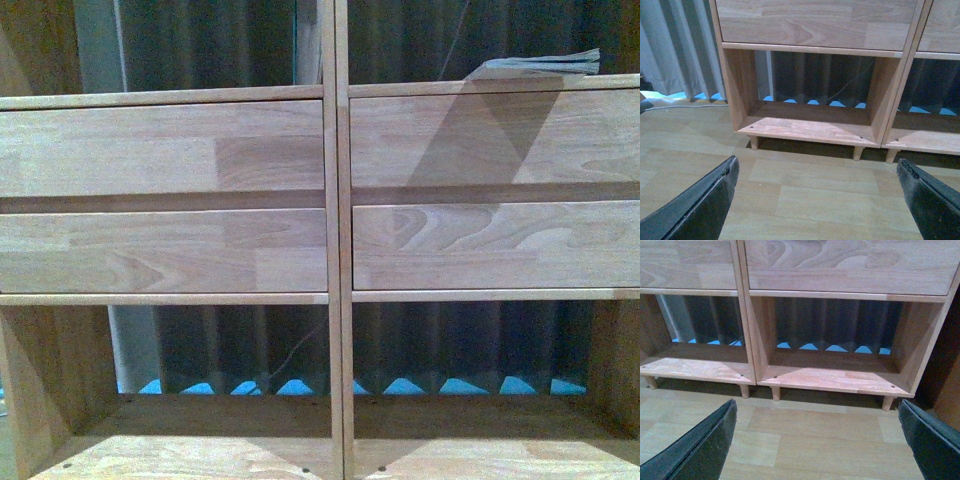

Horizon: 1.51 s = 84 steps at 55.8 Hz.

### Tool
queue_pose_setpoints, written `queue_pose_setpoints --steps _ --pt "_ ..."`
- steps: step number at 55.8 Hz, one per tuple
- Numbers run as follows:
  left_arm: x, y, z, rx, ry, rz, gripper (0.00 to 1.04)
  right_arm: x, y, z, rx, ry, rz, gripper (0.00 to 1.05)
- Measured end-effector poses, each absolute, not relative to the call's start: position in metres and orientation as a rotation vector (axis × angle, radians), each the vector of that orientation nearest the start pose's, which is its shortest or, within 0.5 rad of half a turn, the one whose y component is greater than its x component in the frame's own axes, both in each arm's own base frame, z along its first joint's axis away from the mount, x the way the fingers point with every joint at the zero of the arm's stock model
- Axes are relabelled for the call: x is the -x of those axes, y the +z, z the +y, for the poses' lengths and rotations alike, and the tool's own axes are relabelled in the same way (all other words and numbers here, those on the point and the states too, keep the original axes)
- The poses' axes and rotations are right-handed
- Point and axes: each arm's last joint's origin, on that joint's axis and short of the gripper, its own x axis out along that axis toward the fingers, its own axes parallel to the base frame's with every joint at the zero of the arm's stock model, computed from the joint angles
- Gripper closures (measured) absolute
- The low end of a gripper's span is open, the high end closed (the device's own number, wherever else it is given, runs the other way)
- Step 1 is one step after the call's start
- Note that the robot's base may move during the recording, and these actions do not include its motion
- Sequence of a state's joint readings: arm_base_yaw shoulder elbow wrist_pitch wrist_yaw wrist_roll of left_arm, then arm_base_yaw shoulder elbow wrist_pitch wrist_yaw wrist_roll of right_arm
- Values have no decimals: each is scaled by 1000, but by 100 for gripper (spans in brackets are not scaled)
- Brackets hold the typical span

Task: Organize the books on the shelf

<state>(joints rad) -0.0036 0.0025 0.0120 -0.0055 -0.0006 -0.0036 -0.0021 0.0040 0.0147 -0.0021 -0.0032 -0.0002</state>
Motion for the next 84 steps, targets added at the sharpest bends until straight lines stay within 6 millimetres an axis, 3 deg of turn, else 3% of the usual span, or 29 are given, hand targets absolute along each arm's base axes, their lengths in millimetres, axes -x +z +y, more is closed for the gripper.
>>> queue_pose_setpoints --steps 75,80,84 --pt "-97 167 0 4 -3 -5 7 -97 168 0 0 1 -6 7" --pt "-97 167 0 3 -4 -5 7 -100 170 -3 -93 291 181 7" --pt "-97 167 0 4 -3 -5 7 -107 182 -7 -216 455 220 7"
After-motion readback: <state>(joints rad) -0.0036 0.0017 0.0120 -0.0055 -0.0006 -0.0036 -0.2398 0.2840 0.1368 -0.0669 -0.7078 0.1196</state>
